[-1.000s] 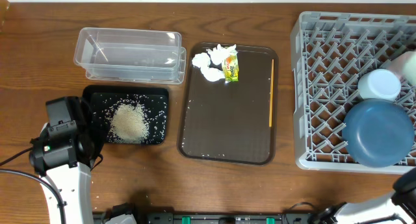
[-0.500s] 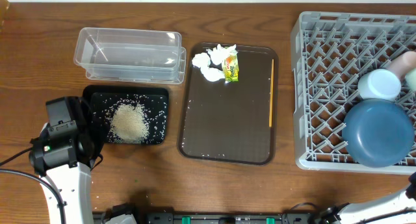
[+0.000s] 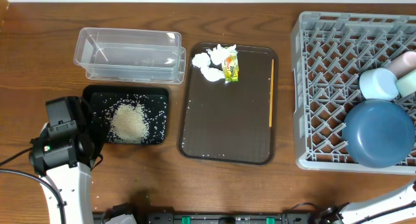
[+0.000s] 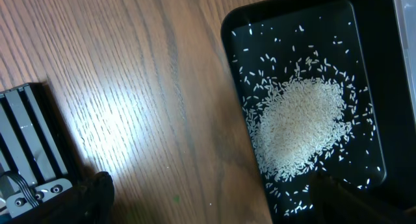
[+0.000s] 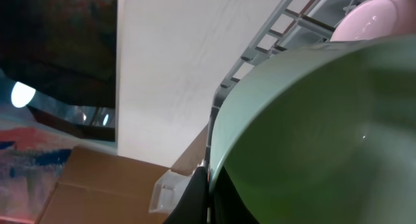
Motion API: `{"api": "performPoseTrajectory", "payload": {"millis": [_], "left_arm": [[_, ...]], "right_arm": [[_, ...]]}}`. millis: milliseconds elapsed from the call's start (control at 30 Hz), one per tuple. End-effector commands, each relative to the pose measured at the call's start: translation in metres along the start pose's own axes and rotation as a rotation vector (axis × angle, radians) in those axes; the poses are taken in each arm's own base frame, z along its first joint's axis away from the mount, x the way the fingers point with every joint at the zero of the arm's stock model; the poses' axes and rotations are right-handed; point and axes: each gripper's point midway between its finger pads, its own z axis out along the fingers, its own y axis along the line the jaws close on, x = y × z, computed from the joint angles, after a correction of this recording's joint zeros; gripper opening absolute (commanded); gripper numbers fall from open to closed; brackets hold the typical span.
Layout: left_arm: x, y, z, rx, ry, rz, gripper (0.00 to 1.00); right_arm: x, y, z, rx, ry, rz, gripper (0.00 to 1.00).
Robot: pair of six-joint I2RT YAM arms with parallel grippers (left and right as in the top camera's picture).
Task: Sort waste into correct bins and load items into the dishwasher rack
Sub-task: 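Carry the light-green cup with the right gripper into the rack beside the pink cup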
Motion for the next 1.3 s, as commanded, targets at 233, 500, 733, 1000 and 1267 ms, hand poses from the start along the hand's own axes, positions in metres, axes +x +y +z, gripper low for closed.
{"api": "performPoseTrajectory", "payload": {"millis": [233, 500, 733, 1000, 1267], "left_arm": [[-0.004, -0.002, -0.004, 0.01, -0.007, -0.002, 0.97], [-0.004, -0.002, -0.004, 0.01, -0.007, -0.002, 0.97], [-0.004, -0.002, -0.004, 0.01, -0.007, -0.002, 0.97], [-0.004, -0.002, -0.004, 0.01, -0.007, -0.002, 0.97], [-0.004, -0.002, -0.004, 0.01, -0.007, -0.002, 0.97]], "right_arm": [[-0.004, -0.04, -0.033, 0.303, -0.088, 0.181, 0.04], [-0.012, -0.025, -0.07, 0.507, -0.189, 0.209, 0.17], [-0.025, 0.031, -0.087, 0.585, -0.3, 0.134, 0.66], [-0.029, 0.086, -0.073, 0.642, -0.36, 0.002, 0.58], [-0.027, 0.032, -0.054, 1.054, -0.317, -0.12, 0.01]]}}
